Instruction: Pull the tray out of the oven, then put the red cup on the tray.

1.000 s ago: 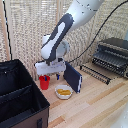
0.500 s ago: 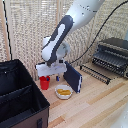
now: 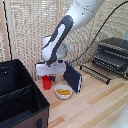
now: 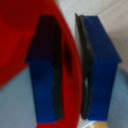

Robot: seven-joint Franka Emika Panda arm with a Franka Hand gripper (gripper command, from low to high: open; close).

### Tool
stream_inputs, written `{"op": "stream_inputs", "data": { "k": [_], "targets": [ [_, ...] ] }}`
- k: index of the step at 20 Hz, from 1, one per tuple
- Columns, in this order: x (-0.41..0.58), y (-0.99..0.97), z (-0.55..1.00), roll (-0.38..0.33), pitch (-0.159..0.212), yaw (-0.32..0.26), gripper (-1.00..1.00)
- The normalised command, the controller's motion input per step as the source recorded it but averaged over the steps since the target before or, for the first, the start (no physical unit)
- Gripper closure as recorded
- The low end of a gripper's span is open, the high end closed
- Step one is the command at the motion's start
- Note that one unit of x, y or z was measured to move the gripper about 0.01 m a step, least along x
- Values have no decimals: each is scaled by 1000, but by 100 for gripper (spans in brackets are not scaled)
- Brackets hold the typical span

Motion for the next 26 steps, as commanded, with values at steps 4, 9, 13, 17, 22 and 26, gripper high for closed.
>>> {"op": "stream_inputs", "data": {
  "k": [4,9,13,17,22,26],
  "targets": [
    [-16,9,329,-4,33,-101,100],
    [0,5,858,1,6,-127,100],
    [37,-4,933,0,0,-120,100],
    [98,-34,957,0,0,-129,100],
    [151,-131,921,0,17,-126,100],
    [231,-375,819,27,32,-96,100]
  ]
}}
